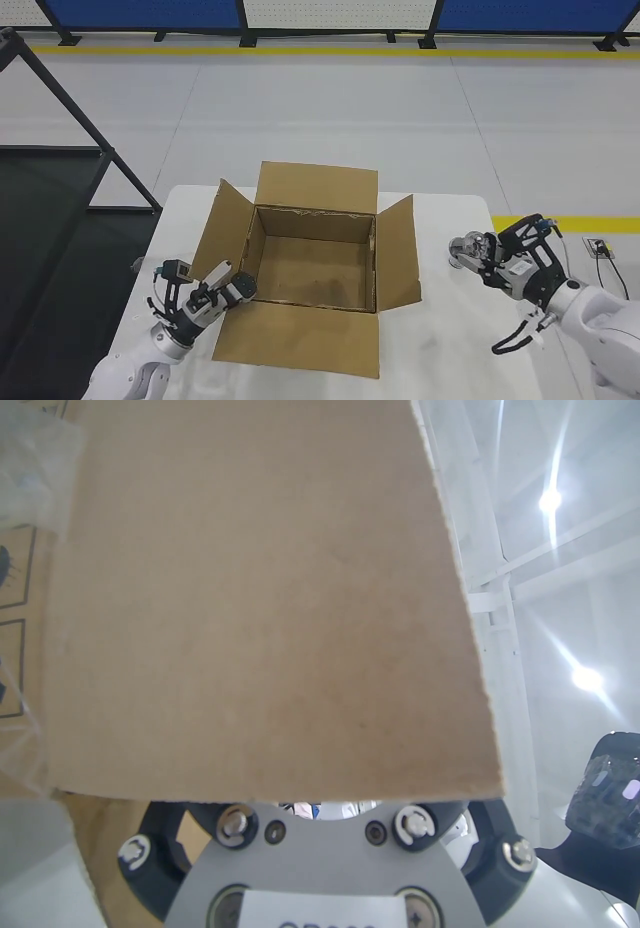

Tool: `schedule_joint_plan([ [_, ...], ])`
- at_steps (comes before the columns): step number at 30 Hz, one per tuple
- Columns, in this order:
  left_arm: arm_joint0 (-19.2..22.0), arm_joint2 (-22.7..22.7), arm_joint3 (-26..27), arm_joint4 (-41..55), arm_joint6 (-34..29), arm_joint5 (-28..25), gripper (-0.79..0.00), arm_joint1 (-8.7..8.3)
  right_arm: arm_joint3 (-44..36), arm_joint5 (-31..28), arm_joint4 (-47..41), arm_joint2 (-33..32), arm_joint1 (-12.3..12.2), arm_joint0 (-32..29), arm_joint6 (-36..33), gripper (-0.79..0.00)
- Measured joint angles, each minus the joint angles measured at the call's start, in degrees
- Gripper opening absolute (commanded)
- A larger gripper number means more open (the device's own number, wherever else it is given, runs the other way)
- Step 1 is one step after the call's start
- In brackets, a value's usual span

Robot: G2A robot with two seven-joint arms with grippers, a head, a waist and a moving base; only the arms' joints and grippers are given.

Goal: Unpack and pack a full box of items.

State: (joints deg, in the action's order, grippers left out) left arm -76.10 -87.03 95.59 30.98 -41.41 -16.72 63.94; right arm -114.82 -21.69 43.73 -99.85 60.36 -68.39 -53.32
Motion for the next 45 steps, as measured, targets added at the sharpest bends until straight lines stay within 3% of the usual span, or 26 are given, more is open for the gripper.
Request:
schedule_joint_plan([
  [14,-0.33,-0.84,-0.61,0.41,-0.06,0.12,0.000,-0.06,0.04,0.00,-0.01,0.01,0.00,-0.03,0.04,-0.785],
  [20,0.79,-1.35,-1.09,-0.11,-0.58,0.78,0.000,-0.18,-4.69,1.42,0.80,4.09,0.16,0.27,4.51,-0.785],
  [26,-0.78,-2.76,-0.04,0.64,0.21,-0.78,0.000,-0.23,-9.87,5.07,2.32,11.70,0.49,4.72,5.49,-0.785],
  [31,-2.64,-3.63,0.61,1.09,0.91,-1.88,0.000,-0.22,-9.05,6.91,1.06,20.85,1.12,10.47,3.81,-0.785],
  [38,-4.22,-4.72,0.70,1.90,1.51,-3.07,0.000,-0.21,-0.41,12.16,5.02,37.88,3.46,21.51,0.82,-0.785],
  [45,-3.98,-4.87,0.37,2.11,1.32,-3.01,0.000,-0.18,11.20,22.26,9.49,52.03,7.61,32.51,2.86,-0.785],
])
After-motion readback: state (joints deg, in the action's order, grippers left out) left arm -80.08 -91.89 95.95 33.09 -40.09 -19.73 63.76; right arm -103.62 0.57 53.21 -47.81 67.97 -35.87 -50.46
